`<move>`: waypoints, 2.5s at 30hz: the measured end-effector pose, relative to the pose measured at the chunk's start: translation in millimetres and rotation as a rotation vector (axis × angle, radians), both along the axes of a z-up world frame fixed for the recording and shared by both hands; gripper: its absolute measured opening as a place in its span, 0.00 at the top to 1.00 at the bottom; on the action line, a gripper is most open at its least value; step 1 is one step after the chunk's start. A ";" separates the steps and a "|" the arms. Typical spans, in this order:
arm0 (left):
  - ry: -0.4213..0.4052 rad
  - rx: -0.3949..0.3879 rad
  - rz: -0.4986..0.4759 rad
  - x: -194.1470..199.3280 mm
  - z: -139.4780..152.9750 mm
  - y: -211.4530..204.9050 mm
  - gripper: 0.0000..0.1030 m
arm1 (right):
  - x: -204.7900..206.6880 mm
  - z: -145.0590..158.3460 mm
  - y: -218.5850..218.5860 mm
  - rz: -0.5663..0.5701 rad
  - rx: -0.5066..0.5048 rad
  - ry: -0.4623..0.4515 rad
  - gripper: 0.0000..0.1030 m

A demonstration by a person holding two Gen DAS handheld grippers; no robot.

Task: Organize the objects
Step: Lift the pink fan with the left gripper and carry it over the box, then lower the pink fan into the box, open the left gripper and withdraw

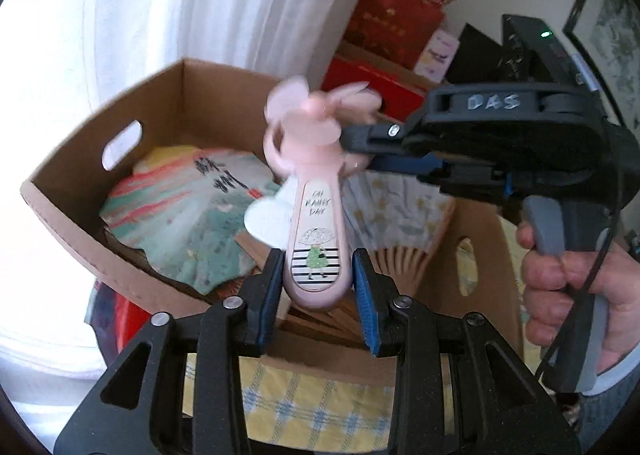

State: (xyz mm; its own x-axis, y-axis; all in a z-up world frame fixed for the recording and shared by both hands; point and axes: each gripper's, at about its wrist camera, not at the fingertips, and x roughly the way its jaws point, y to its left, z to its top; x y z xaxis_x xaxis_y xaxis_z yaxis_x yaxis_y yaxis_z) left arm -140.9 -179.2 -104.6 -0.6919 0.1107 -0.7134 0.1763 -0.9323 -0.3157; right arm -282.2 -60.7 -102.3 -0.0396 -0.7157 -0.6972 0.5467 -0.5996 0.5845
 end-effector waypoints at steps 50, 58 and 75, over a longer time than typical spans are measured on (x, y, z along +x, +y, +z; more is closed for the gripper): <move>0.055 -0.019 -0.180 28.3 47.3 93.9 0.07 | 76.5 62.6 185.9 -0.204 0.210 0.324 0.28; 0.048 -0.023 -0.278 32.6 43.5 137.5 0.02 | 80.4 49.3 248.3 -0.309 0.232 0.308 0.25; 0.033 -0.147 -0.442 39.2 22.8 231.7 0.00 | 75.6 -8.6 309.5 -0.451 0.341 0.253 0.13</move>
State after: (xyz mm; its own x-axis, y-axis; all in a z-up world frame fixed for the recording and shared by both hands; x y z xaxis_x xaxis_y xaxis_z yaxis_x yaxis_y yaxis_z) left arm -101.8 52.6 -81.8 -0.6240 0.2994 -0.7218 -0.2560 -0.9510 -0.1732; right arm -206.5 248.8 -110.9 -0.4805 -0.3283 -0.8132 0.2920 -0.9343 0.2047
